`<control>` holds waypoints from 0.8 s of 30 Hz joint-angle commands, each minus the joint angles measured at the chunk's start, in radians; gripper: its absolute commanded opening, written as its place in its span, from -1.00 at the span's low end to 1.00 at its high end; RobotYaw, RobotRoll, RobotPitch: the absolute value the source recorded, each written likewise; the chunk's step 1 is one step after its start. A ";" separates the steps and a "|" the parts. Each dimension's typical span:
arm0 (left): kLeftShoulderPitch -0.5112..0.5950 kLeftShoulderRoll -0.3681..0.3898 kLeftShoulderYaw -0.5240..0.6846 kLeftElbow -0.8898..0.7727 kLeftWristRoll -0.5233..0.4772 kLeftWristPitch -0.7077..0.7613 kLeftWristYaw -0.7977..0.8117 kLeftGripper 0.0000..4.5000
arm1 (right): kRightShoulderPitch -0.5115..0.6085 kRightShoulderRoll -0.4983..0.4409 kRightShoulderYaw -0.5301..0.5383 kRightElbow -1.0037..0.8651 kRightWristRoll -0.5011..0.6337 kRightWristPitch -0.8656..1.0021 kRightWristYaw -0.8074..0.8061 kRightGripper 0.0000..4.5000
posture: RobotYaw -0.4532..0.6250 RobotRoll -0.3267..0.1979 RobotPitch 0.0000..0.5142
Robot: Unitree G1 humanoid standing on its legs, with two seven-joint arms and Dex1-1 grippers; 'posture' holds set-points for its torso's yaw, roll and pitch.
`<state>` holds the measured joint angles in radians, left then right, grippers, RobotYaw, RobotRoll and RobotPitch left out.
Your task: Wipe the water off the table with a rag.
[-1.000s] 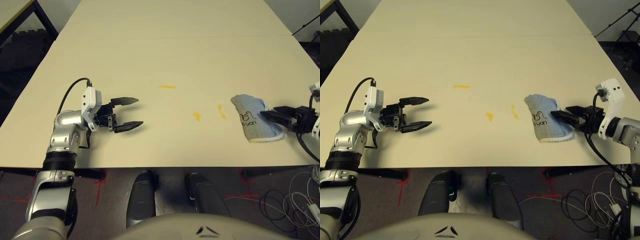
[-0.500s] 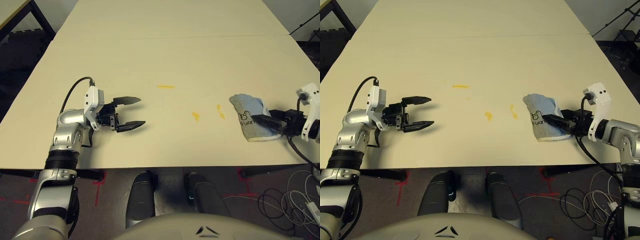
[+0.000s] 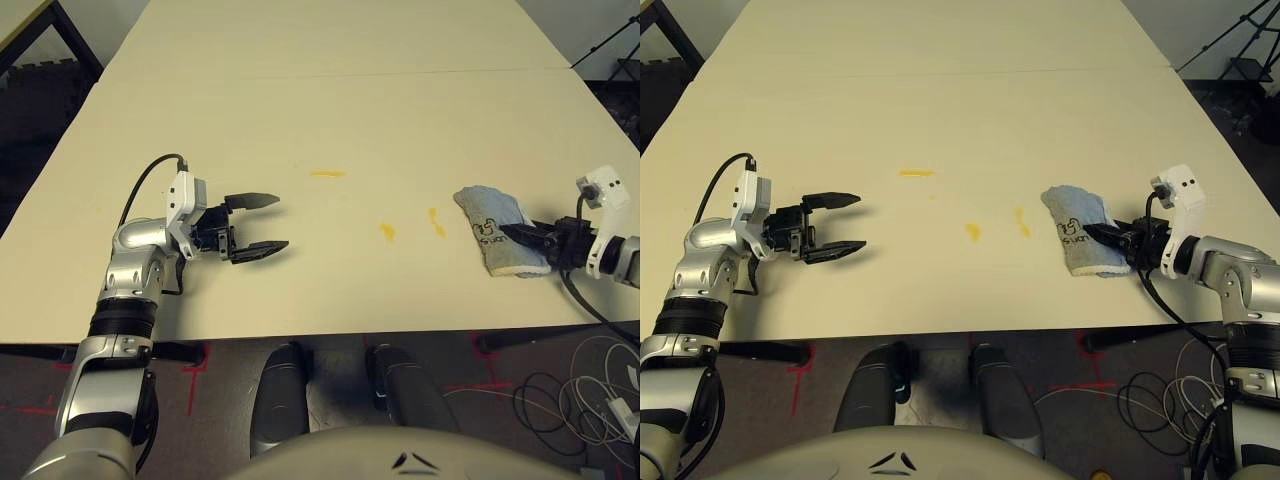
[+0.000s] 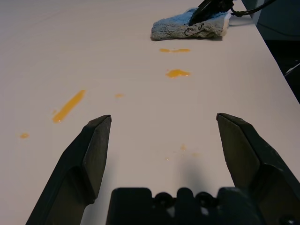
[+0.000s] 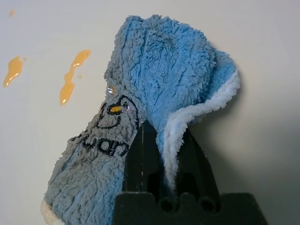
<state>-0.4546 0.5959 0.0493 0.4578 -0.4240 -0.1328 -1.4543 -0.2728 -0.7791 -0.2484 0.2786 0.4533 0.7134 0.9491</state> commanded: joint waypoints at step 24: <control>-0.008 0.005 -0.004 0.066 0.032 -0.063 -0.018 1.00 | -0.154 0.189 0.061 0.052 0.036 0.040 -0.095 -0.97 | -0.03 0.25 -0.42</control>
<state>-0.4677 0.5927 0.0481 0.5274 -0.4031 -0.1919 -1.4602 -0.4375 -0.6135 -0.2403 0.3440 0.4937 0.7247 0.8552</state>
